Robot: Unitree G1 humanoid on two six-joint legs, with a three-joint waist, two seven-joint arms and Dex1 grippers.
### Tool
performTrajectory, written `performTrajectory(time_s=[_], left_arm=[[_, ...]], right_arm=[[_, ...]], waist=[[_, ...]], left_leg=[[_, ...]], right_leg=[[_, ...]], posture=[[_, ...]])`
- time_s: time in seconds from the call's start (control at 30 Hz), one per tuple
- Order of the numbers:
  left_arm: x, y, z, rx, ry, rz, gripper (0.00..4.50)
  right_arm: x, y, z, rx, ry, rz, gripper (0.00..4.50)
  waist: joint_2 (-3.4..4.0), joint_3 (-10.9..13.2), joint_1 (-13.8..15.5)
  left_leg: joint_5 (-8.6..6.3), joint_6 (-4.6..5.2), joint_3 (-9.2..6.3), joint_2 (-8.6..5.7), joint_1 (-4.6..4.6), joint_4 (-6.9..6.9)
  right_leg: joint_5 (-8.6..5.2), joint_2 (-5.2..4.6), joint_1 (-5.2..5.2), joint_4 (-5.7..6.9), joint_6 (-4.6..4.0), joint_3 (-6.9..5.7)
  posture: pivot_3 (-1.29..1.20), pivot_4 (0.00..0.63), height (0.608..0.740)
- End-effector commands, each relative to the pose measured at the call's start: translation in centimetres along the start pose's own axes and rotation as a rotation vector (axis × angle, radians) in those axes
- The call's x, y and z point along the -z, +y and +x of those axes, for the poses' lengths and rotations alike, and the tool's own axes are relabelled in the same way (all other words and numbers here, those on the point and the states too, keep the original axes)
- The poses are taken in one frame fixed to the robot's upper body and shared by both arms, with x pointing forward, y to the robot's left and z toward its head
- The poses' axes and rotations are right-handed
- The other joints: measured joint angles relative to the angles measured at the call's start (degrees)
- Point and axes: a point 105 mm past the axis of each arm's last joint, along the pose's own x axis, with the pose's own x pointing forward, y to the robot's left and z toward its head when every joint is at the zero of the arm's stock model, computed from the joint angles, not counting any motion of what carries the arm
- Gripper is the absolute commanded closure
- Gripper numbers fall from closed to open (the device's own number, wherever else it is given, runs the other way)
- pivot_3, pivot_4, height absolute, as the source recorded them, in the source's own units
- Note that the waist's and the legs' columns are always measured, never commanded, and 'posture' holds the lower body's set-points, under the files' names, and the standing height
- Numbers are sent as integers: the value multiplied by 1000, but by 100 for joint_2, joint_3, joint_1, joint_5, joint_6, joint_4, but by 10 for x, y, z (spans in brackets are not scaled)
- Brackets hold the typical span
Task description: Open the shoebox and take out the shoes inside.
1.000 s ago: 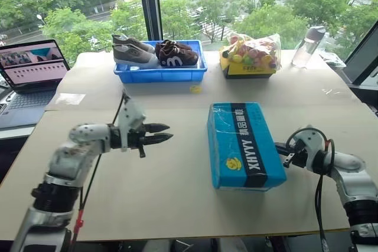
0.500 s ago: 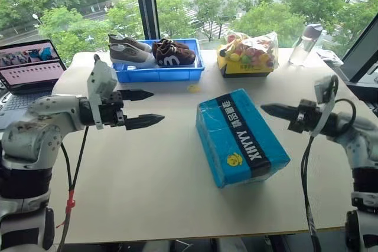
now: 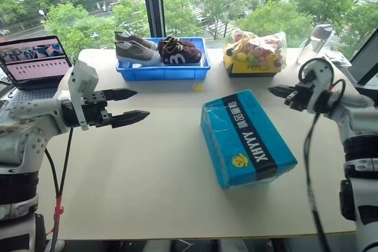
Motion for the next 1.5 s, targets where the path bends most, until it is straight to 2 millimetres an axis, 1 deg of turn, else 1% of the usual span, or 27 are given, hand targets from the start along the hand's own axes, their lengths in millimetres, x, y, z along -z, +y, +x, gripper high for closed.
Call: performTrajectory(time_s=[0.03, 0.1, 0.13, 0.2, 0.33, 0.4, 0.47, 0.57, 0.7, 0.93, 1.07, 1.13, 1.17, 1.2, 1.23, 1.27, 1.3, 1.37, 1.4, 1.43, 1.47, 1.5], left_arm=[[-11, -4, 3, 3, -21, 72, 88], [-10, -4, 6, 9, -19, 74, 88], [-9, -4, 6, 11, -19, 73, 88], [-8, -5, 8, 16, -14, 71, 88], [-5, -8, 9, 41, 11, 73, 88], [-6, -13, 8, 76, 31, 73, 88], [-9, -21, 6, 121, 29, 68, 88], [-19, -27, 4, 158, 4, 53, 88], [-26, -31, 3, 171, 9, 63, 88], [-35, -32, -2, 160, 10, 91, 88], [-49, -28, -11, 122, -30, 107, 88], [-65, -29, -19, 110, -83, 112, 88], [-76, -32, -23, 118, -139, 101, 88], [-87, -35, -26, 131, -193, 90, 88], [-98, -39, -30, 142, -240, 88, 88], [-104, -42, -31, 148, -265, 89, 88], [-108, -45, -33, 149, -277, 95, 88], [-111, -49, -33, 142, -281, 100, 88], [-110, -50, -32, 136, -273, 102, 88], [-108, -51, -31, 131, -262, 105, 88], [-106, -53, -30, 129, -251, 107, 88], [-104, -54, -29, 127, -247, 105, 88]], right_arm=[[14, 17, 5, -98, 23, -64, 4500], [24, 40, 7, -224, 33, -40, 4500], [26, 50, 8, -279, 28, -18, 4500], [21, 67, 7, -369, -1, 19, 4500], [-3, 91, -4, -511, -100, 111, 4500], [-16, 96, -11, -555, -139, 121, 4500], [-27, 97, -15, -563, -167, 140, 4500], [-46, 101, -27, -630, -218, 177, 4500], [-71, 108, -37, -699, -306, 187, 4500], [-105, 123, -48, -800, -422, 170, 4500], [-126, 130, -51, -842, -481, 138, 4500], [-143, 139, -48, -874, -522, 118, 4500], [-147, 147, -42, -889, -504, 112, 4500], [-147, 156, -36, -899, -470, 81, 4500], [-146, 170, -29, -930, -434, 48, 4500], [-146, 182, -24, -958, -412, 25, 4500], [-146, 196, -19, -989, -399, 6, 4500], [-143, 216, -9, -1019, -371, -27, 4500], [-138, 226, -3, -1022, -342, -57, 4500], [-128, 233, 5, -1009, -293, -108, 4500], [-114, 237, 14, -982, -231, -178, 4500], [-99, 237, 22, -955, -174, -244, 4500]], waist=[[0, 0, -71], [-1, 0, -141], [0, 0, -162], [0, 0, -191], [3, 2, -206], [3, 2, -192], [3, 2, -171], [3, 2, -151], [3, 2, -130], [3, 2, -88], [3, 2, -66], [3, 2, -65], [3, 2, -74], [3, 2, -78], [2, 2, -77], [2, 2, -81], [2, 1, -84], [2, 1, -85], [2, 1, -78], [2, 1, -75], [2, 1, -57], [1, 1, -37]], left_leg=[[9, -15, 0, 5, -5, -1], [5, -8, 7, 11, -9, -2], [-21, 36, 7, 13, -8, 0], [-25, 43, 7, 13, -7, 4], [-25, 43, 6, 11, -4, 9], [-24, 43, 4, 13, 4, 9], [-25, 43, 1, 12, 5, 9], [-25, 43, 1, 11, 5, 9], [-25, 43, 1, 13, 4, 9], [-25, 43, 2, 12, 10, 10], [-25, 43, 2, 12, 9, 10], [-25, 43, 1, 12, 9, 10], [-25, 43, 1, 12, 9, 11], [-25, 43, 2, 12, 9, 11], [-24, 42, 1, 13, 9, 11], [-24, 42, 0, 14, 9, 11], [-24, 42, -2, 15, 9, 11], [-24, 41, -3, 13, 11, 10], [-23, 39, -2, 11, 10, 11], [-21, 36, -2, 9, 10, 12], [-21, 35, -2, 8, 10, 13], [-20, 33, -4, 6, 10, 14]], right_leg=[[0, 3, 0, -1, -1, 1], [2, 6, -2, -1, -2, 10], [2, 6, 2, -1, -2, 10], [2, 6, 2, 3, -2, 10], [3, 6, 0, 15, -1, 14], [3, 8, 6, 16, -1, 13], [3, 9, 7, 15, -1, 9], [3, 6, 7, 13, -1, 10], [3, 10, 5, 14, -1, 9], [3, 9, 10, 15, -1, 10], [3, 8, 8, 14, -1, 10], [3, 8, 9, 13, -1, 8], [3, 8, 8, 14, -1, 9], [3, 9, 7, 15, -2, 9], [4, 9, 5, 18, -2, 9], [4, 9, 5, 18, -2, 7], [3, 10, 4, 18, -2, 5], [3, 8, 5, 20, -1, 5], [3, 6, 4, 21, -1, 6], [4, 5, 3, 22, -2, 6], [4, 5, 4, 23, -2, 6], [4, 5, 4, 23, -2, 5]], posture=[[0, 150, 736], [0, 150, 736], [0, 150, 736], [0, 150, 736], [0, 150, 736], [0, 150, 736], [0, 150, 736], [0, 150, 736], [0, 150, 736], [0, 150, 736], [0, 150, 736], [0, 150, 736], [0, 150, 736], [0, 150, 736], [0, 150, 736], [0, 150, 736], [0, 150, 736], [0, 150, 736], [0, 150, 736], [0, 150, 736], [0, 150, 736], [0, 150, 736]])
